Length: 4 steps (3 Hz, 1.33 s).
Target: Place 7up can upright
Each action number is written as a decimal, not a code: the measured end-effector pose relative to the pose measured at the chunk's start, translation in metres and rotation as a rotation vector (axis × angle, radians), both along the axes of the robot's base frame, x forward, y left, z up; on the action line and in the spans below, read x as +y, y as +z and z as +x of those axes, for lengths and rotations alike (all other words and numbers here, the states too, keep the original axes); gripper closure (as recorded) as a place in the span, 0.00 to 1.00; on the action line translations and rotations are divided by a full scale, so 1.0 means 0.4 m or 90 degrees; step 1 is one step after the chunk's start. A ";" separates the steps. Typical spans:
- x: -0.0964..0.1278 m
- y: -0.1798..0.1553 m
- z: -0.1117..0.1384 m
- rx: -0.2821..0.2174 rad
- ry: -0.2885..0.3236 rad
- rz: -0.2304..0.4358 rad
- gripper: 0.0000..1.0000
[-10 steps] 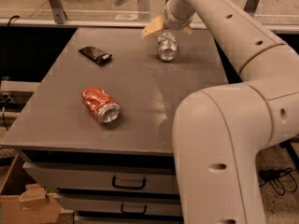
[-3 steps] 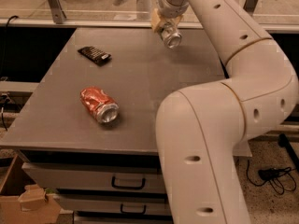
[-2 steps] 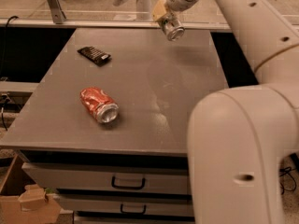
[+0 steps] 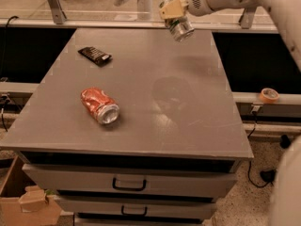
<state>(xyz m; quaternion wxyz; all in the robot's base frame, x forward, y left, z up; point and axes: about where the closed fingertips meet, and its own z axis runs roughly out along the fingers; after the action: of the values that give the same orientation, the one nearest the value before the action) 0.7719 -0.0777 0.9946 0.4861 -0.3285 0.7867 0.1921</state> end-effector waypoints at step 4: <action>-0.083 -0.048 -0.107 -0.025 0.082 0.224 1.00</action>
Offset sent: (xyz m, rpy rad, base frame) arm -0.0090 -0.0029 -0.0039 0.1498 -0.0101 0.0555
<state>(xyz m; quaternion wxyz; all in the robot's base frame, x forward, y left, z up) 0.7292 -0.1109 0.9753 0.5382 -0.2915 0.7087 0.3508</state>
